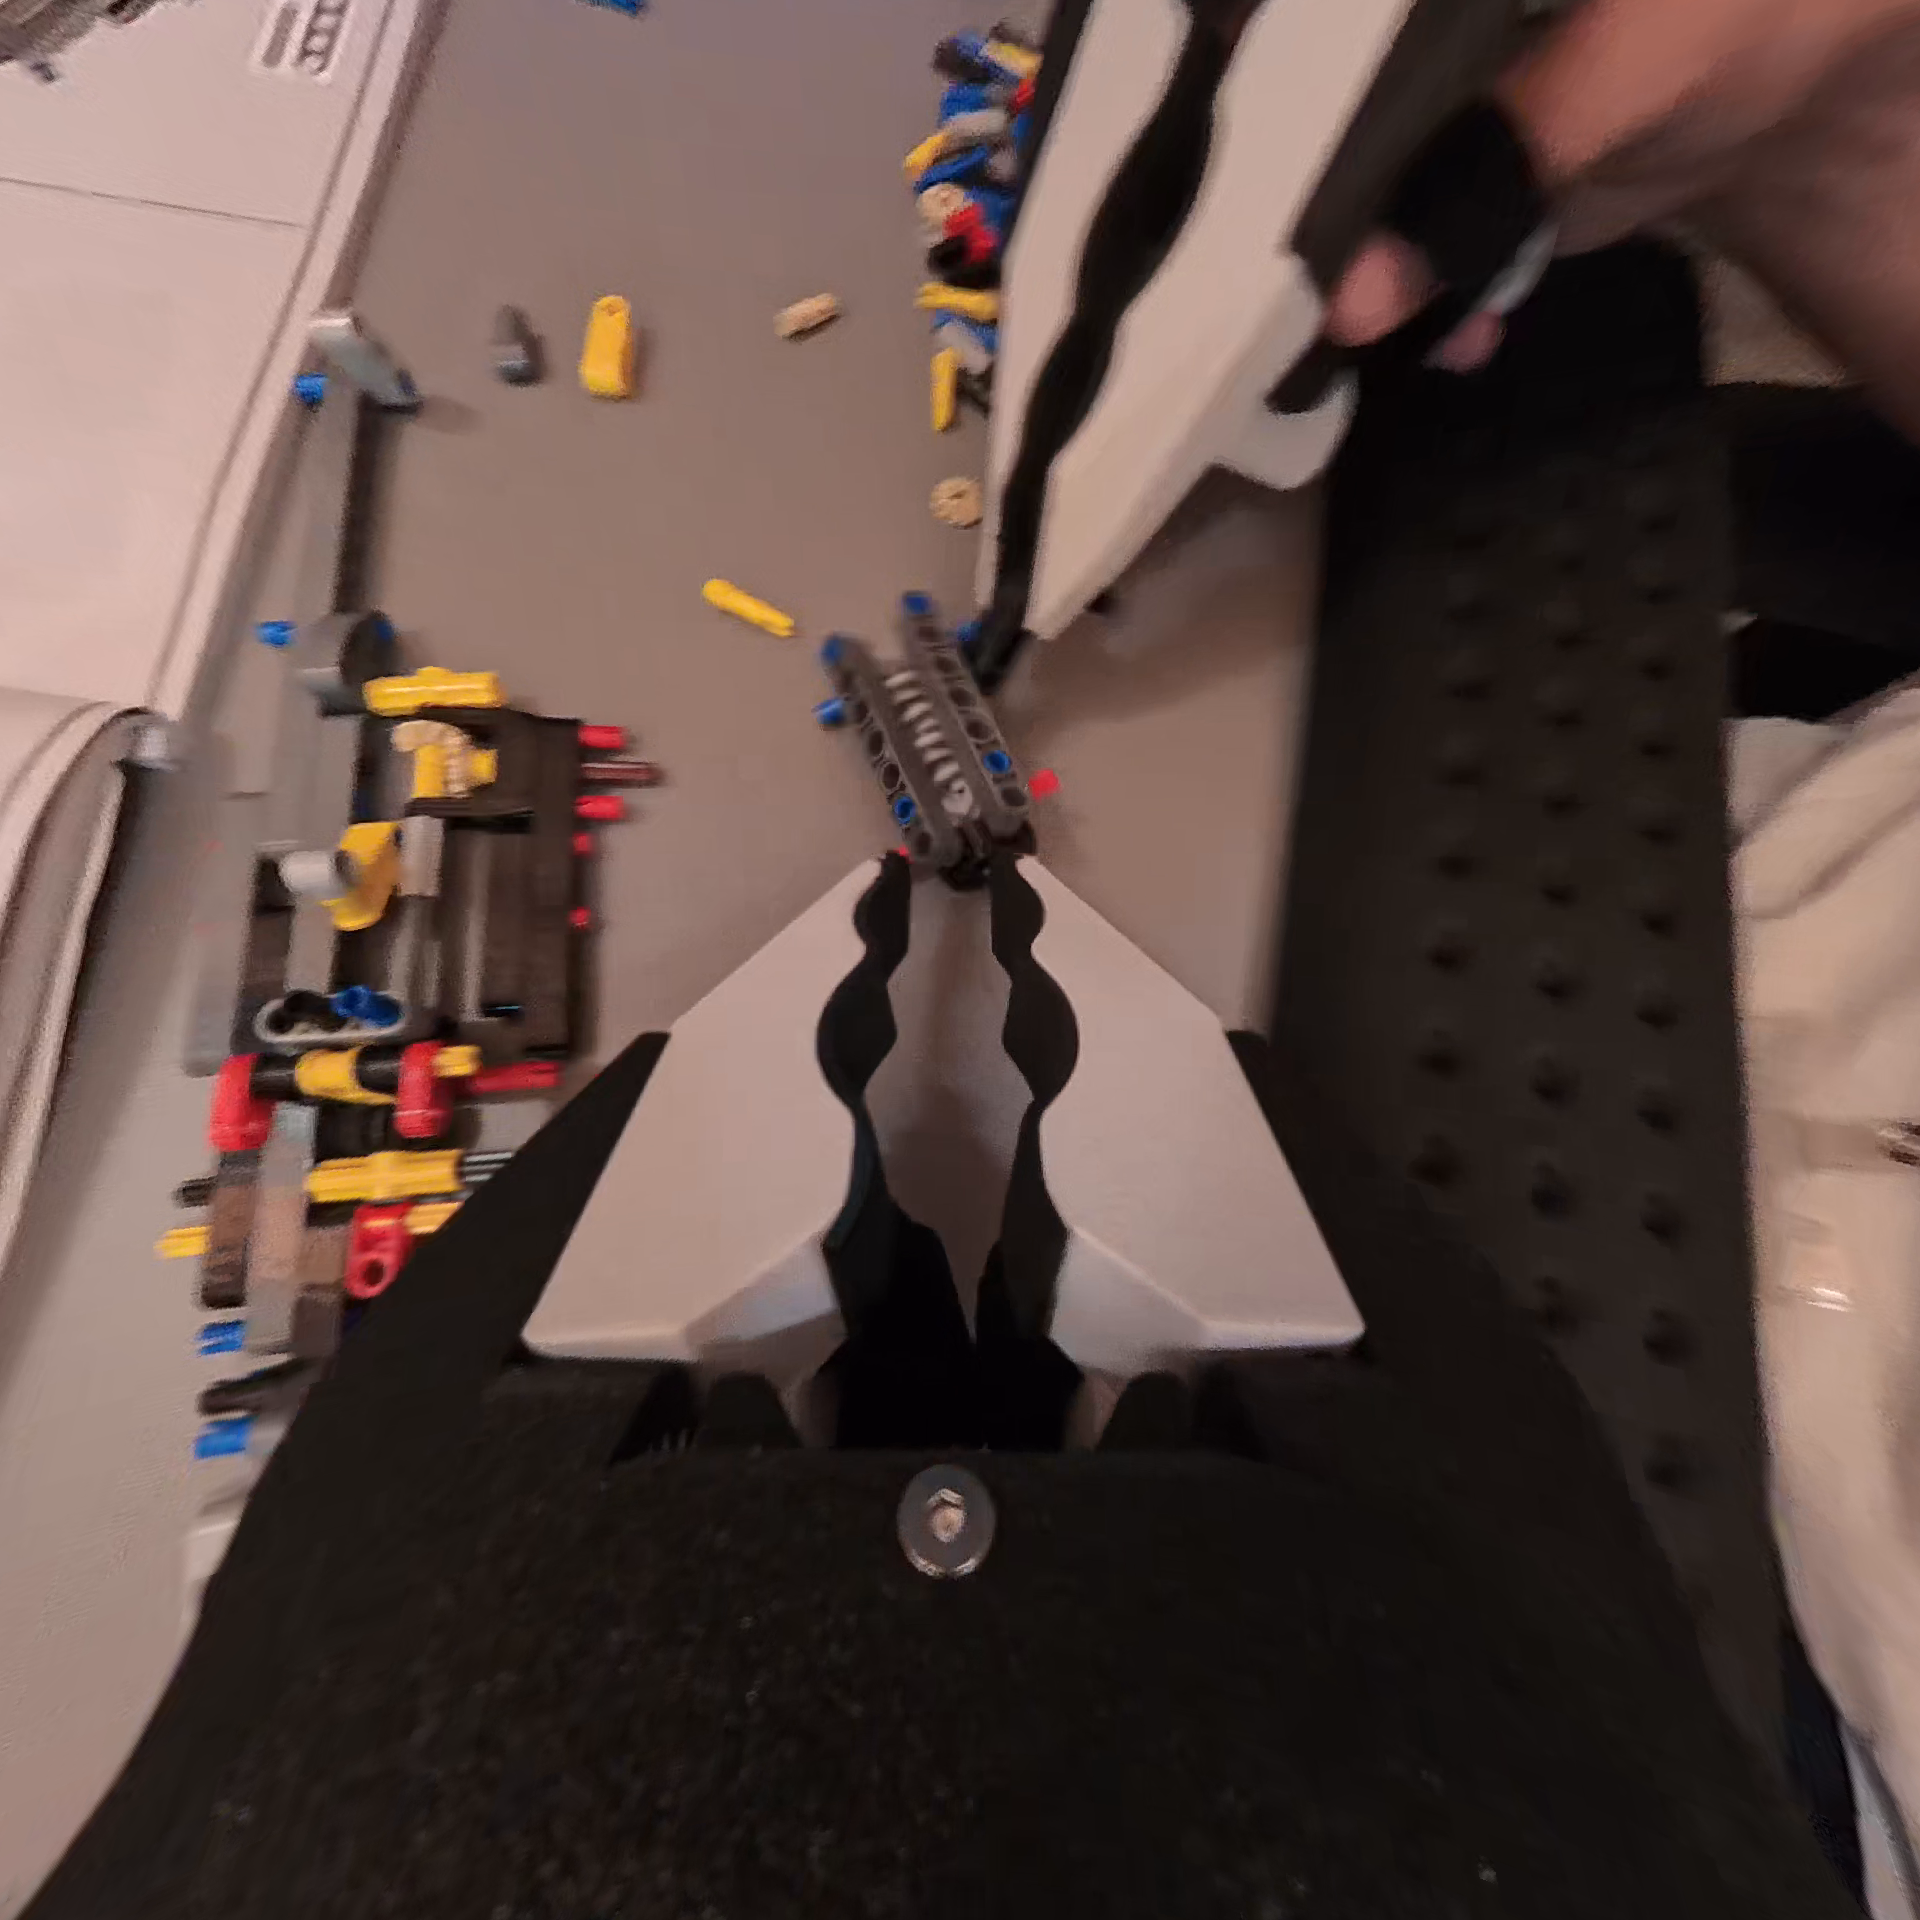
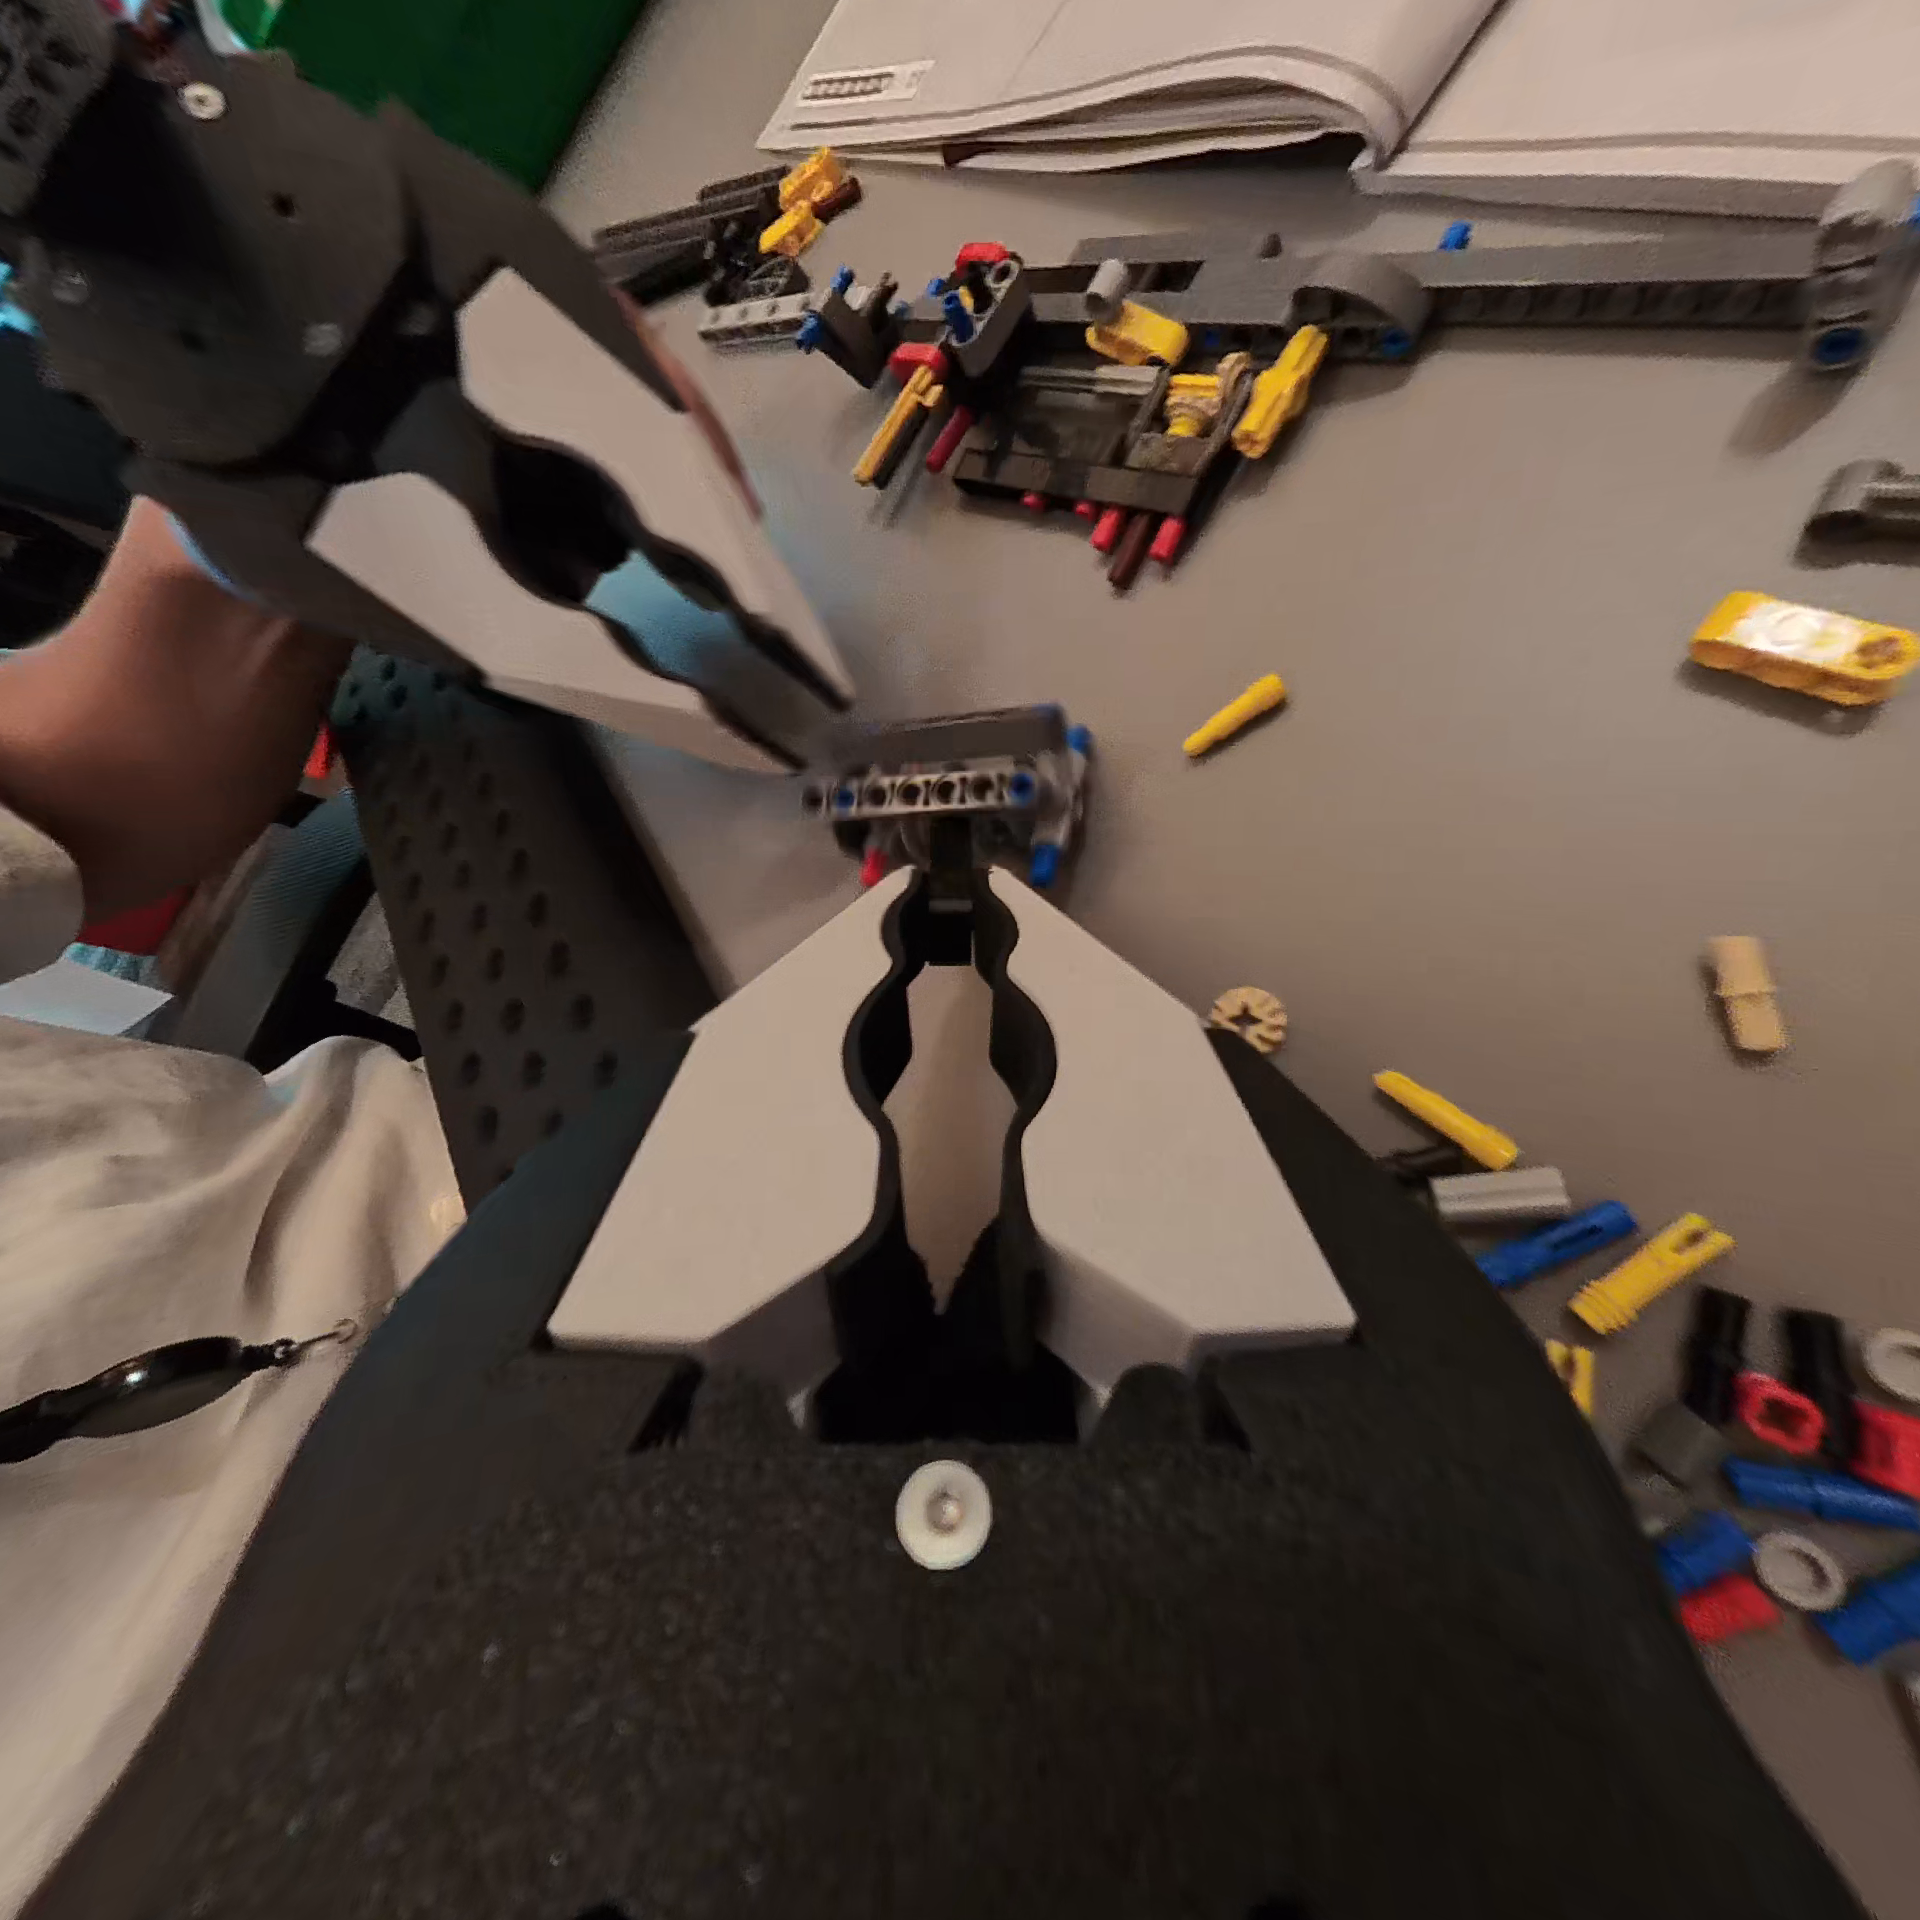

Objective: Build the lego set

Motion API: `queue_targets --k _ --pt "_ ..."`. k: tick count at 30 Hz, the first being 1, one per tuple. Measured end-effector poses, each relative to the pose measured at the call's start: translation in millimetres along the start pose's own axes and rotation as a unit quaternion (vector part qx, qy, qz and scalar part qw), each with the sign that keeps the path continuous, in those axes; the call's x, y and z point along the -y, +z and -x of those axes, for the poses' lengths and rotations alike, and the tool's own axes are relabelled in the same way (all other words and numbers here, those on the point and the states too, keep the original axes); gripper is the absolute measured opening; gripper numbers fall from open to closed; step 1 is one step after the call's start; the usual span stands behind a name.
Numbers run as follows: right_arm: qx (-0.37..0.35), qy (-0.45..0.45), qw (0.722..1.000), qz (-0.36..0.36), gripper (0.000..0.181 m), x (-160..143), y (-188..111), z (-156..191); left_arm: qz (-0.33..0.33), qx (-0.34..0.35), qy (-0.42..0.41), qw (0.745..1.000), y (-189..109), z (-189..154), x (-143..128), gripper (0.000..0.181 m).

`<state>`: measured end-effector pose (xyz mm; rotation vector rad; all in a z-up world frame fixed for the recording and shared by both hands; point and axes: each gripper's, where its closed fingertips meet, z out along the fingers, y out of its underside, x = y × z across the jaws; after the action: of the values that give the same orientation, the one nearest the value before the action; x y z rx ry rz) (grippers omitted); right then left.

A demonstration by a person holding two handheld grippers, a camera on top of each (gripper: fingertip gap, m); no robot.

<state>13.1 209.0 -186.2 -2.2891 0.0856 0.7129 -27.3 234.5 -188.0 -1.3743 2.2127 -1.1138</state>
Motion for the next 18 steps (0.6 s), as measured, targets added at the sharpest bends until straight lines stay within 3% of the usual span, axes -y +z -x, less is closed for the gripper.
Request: queue_targets --k 3,6,7,10,14,18 --pt "-0.009 -0.007 1.0 0.009 0.007 -0.5 -2.7 -4.6 -0.018 -0.008 -0.006 1.0 -6.4 -0.7 2.1 0.024" --pt "-0.01 -0.01 1.0 0.008 0.007 2.6 -1.1 -3.4 0.012 -0.006 -0.001 1.0 -0.2 9.5 -5.8 0.049" --pt "-0.016 -0.013 1.0 0.012 0.007 2.3 0.2 -5.1 0.019 -0.015 0.009 1.0 3.6 8.2 -7.0 0.05" --pt "-0.032 -0.02 0.999 0.018 0.007 3.1 5.4 -10.9 0.034 -0.043 0.043 0.998 16.3 -3.4 -7.7 0.043" --pt "-0.033 -0.013 0.999 0.024 0.007 4.4 14.2 -14.9 0.002 -0.076 0.068 0.995 17.3 -30.6 7.9 0.025" --pt "-0.008 -0.022 0.999 0.045 0.007 2.5 25.7 -6.1 -0.008 -0.049 0.09 0.995 7.6 -35.4 11.0 0.025"
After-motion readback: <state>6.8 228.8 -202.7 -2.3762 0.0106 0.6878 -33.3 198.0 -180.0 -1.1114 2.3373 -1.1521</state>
